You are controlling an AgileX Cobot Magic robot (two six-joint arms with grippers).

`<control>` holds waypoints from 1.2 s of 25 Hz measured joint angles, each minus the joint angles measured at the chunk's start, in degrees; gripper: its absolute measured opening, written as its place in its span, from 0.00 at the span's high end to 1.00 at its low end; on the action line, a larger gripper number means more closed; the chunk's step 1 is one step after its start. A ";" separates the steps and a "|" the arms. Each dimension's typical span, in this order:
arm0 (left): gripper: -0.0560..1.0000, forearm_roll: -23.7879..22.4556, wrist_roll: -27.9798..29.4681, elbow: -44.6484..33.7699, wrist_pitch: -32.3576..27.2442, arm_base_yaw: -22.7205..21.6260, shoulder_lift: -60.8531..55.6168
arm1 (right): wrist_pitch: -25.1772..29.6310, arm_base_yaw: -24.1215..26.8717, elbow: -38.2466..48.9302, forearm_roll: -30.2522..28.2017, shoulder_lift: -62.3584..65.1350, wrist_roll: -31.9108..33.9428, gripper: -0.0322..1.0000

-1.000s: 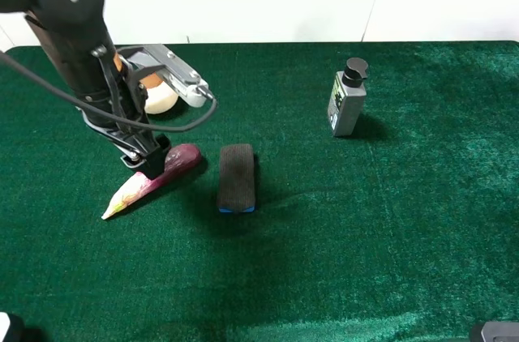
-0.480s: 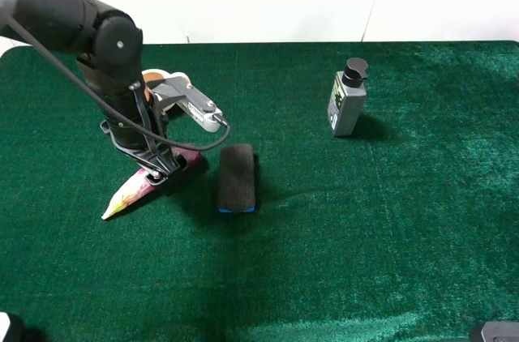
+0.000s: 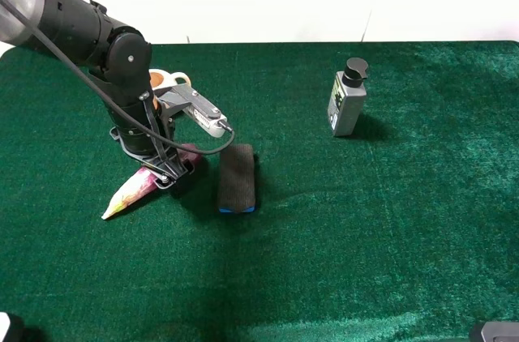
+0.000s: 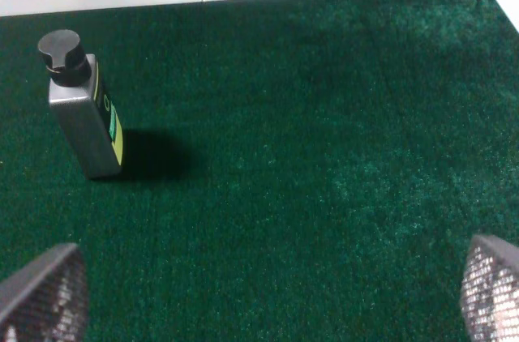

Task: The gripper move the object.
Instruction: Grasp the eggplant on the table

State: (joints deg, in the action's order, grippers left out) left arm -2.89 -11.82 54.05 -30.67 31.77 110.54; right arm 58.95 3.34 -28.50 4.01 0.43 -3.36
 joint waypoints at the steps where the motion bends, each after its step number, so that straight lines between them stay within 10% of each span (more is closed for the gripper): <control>1: 0.07 0.00 0.00 0.00 0.00 0.00 0.24 | 0.00 0.00 0.00 0.00 0.00 0.00 0.30; 11: 0.16 0.65 0.00 0.00 0.13 0.00 1.54 | 0.00 0.00 0.00 0.00 0.00 0.00 0.30; 20: 0.50 0.75 0.00 0.00 0.13 0.00 1.54 | 0.00 0.00 0.00 0.00 0.00 0.00 0.30; 30: 0.50 0.81 0.00 0.05 0.08 0.00 1.54 | 0.00 0.00 0.00 0.00 0.00 0.00 0.30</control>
State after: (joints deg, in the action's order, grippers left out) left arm -2.08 -11.82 54.10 -30.59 31.77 112.07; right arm 58.95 3.34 -28.50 4.01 0.43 -3.36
